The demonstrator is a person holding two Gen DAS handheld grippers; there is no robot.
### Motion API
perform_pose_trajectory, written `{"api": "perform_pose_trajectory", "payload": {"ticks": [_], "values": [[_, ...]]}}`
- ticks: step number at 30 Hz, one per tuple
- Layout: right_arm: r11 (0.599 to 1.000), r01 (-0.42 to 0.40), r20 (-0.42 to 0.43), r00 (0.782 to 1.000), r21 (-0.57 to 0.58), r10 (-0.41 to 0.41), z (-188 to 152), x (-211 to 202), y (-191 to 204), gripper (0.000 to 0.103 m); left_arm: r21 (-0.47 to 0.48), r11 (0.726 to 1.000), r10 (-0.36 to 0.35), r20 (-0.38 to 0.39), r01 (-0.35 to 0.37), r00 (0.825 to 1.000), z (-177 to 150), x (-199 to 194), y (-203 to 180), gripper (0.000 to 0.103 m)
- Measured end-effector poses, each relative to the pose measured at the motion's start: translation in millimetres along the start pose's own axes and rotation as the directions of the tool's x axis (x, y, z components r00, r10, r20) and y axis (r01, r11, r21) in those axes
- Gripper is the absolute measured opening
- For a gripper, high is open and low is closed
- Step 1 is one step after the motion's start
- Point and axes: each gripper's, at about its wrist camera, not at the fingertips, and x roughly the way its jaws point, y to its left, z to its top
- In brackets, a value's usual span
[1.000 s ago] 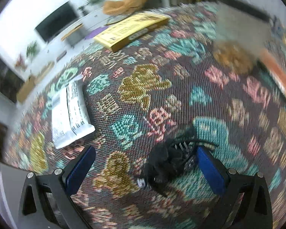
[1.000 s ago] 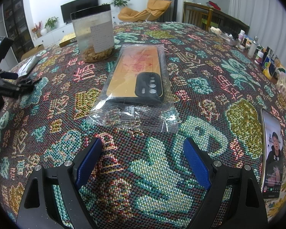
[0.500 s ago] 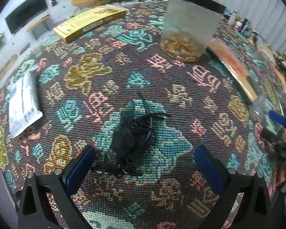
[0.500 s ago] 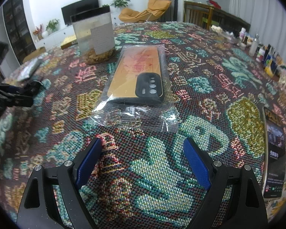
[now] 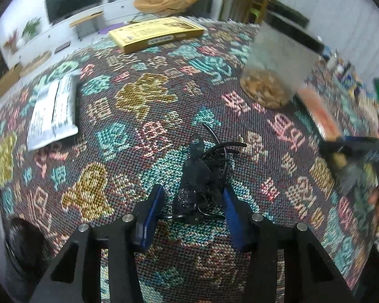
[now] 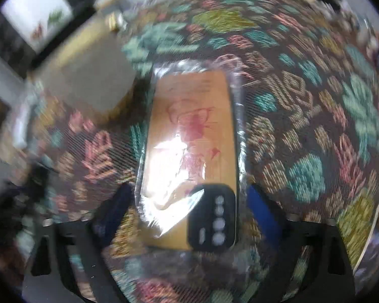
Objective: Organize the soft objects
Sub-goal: 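Carry the toy and phone case over the white box and open both tools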
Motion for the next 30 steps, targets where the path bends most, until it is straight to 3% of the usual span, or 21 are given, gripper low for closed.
{"api": "perform_pose_trajectory", "payload": {"ticks": [1, 3, 6, 8, 14, 18, 22, 24, 27, 30], "values": [[1.0, 0.013, -0.008, 1.0, -0.016, -0.013, 3, 1, 1, 0.094, -0.015, 1.0, -0.009, 0.008, 0.009, 1.0, 1, -2, 2, 0.047], [1.0, 0.023, -0.003, 1.0, 0.007, -0.023, 10, -4, -6, 0.077, -0.052, 0.998, -0.034, 0.036, 0.036, 0.999, -1, -10, 7, 0.047], [0.998, -0.023, 0.041, 0.999, 0.061, 0.021, 20, -17, -23, 0.076, -0.084, 0.994, -0.062, 0.069, 0.068, 0.996, 2, -21, 11, 0.047], [0.992, -0.056, 0.12, 0.992, 0.115, 0.043, 27, -39, -39, 0.076, -0.109, 0.99, -0.081, 0.092, 0.091, 0.992, 5, -32, 17, 0.047], [0.988, -0.129, 0.337, 0.937, 0.085, 0.093, 53, -123, -28, 0.077, -0.164, 0.975, -0.123, 0.177, 0.153, 0.976, 15, -80, 30, 0.047], [0.979, -0.198, 0.384, 0.901, -0.049, 0.202, 53, -178, 35, 0.077, -0.16, 0.973, -0.123, 0.246, 0.166, 0.961, 10, -139, 44, 0.047], [0.93, -0.292, 0.341, 0.87, -0.223, 0.355, 22, -215, 129, 0.077, -0.176, 0.975, -0.076, 0.305, 0.134, 0.949, -23, -210, 75, 0.047], [0.886, -0.356, 0.288, 0.852, -0.296, 0.438, -2, -225, 177, 0.077, -0.2, 0.975, -0.03, 0.319, 0.098, 0.947, -51, -241, 94, 0.047], [0.794, -0.47, 0.179, 0.807, -0.385, 0.564, -47, -235, 250, 0.077, -0.262, 0.965, 0.068, 0.325, 0.021, 0.943, -105, -286, 128, 0.047], [0.685, -0.578, 0.045, 0.749, -0.443, 0.661, -98, -244, 321, 0.077, -0.35, 0.932, 0.21, 0.295, -0.099, 0.932, -165, -321, 161, 0.047]]}}
